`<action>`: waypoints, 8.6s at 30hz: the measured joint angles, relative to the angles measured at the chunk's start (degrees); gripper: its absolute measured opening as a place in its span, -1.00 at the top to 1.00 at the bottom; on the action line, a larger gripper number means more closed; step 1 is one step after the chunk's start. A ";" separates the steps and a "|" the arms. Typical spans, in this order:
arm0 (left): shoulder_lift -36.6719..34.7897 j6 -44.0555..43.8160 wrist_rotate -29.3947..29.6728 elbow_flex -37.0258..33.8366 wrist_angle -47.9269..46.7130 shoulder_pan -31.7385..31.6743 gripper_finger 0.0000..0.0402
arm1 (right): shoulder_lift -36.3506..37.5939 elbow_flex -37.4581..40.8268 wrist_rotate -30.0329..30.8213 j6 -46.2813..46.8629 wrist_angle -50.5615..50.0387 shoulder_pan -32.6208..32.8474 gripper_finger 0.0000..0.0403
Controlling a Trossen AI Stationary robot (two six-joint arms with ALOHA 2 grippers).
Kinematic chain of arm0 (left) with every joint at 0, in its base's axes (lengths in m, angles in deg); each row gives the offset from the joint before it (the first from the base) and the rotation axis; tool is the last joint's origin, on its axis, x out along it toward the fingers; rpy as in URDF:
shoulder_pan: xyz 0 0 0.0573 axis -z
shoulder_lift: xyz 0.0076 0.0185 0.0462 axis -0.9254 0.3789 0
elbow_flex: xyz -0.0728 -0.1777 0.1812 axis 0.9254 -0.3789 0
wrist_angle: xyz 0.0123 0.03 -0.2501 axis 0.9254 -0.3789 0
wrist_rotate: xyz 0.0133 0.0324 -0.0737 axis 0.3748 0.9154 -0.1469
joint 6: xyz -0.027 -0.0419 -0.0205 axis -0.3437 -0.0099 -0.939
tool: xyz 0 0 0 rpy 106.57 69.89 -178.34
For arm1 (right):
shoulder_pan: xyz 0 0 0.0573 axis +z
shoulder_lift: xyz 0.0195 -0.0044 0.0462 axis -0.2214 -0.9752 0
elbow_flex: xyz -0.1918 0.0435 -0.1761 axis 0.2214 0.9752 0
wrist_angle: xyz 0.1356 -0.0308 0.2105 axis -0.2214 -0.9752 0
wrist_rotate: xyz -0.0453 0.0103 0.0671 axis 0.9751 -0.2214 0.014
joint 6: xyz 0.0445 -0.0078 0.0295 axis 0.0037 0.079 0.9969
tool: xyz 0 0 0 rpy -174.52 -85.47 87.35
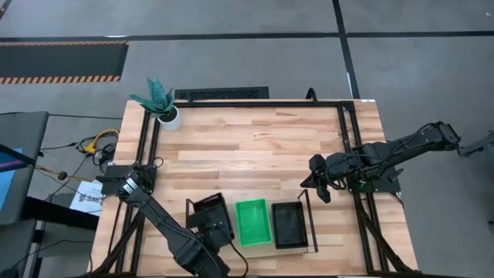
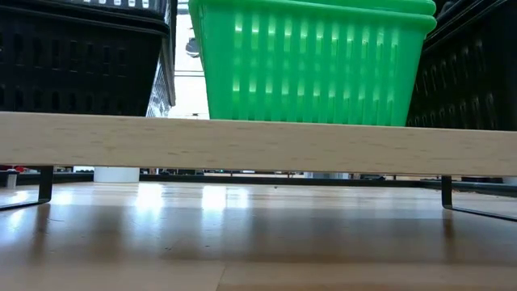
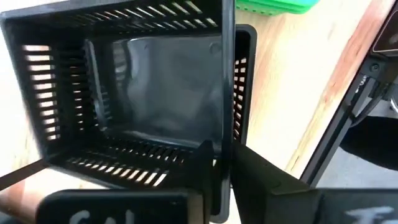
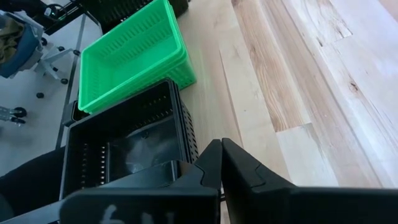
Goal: Stack baskets on shelf by color
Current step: Stack the black bin on the black bin on the shelf, then return to Home Position
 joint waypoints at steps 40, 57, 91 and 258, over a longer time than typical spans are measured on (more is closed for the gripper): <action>-0.02 3.06 12.54 -14.78 15.52 -2.10 0.57 | 0.00 0.02 -0.04 -1.55 5.29 -1.01 0.86; -0.05 23.67 33.95 5.29 3.68 -1.08 0.57 | 5.92 -6.35 -6.11 -18.44 29.80 -0.35 0.86; -78.21 4.67 60.56 -71.48 36.53 15.32 0.57 | 48.12 16.31 -13.63 -21.89 18.55 -10.26 0.87; -122.79 60.28 -7.62 -121.90 91.89 11.56 0.57 | 47.57 34.79 -24.06 -21.97 27.61 -31.16 0.83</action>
